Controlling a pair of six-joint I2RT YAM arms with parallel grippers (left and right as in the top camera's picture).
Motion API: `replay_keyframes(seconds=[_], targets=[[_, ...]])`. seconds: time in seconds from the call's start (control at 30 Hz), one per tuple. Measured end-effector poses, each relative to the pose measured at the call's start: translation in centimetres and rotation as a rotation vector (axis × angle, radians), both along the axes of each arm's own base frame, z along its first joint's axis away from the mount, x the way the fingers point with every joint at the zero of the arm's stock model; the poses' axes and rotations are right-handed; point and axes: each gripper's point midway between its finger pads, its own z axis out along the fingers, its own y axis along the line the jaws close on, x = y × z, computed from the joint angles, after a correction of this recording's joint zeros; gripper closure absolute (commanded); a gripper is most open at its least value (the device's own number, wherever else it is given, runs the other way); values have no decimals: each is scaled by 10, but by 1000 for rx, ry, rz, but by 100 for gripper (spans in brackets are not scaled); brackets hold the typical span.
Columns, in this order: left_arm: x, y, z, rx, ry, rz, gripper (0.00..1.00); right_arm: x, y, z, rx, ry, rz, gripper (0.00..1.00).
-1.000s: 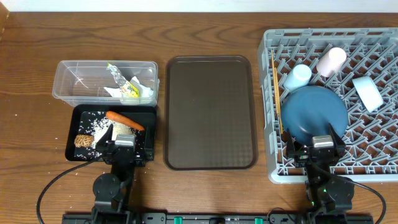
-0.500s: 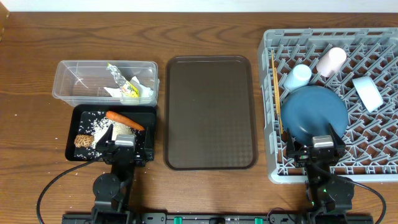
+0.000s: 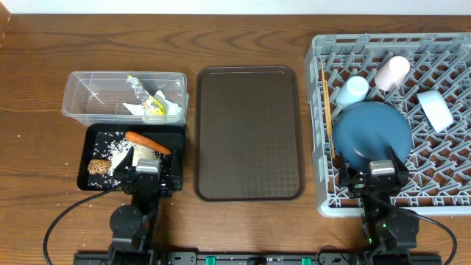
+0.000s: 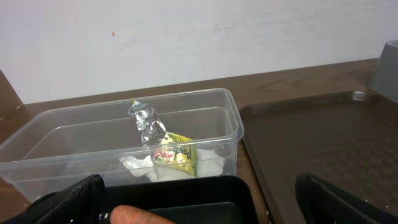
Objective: Sort waste into correct bins and load items into the dishwasher rack
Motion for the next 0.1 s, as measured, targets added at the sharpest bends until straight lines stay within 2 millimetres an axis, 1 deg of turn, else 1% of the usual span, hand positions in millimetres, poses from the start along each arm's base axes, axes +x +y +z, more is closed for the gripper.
replay_keyframes(seconds=[0.1], targets=[[0, 0, 0, 0, 0, 0, 2, 0, 0, 0, 0, 0, 0, 1]])
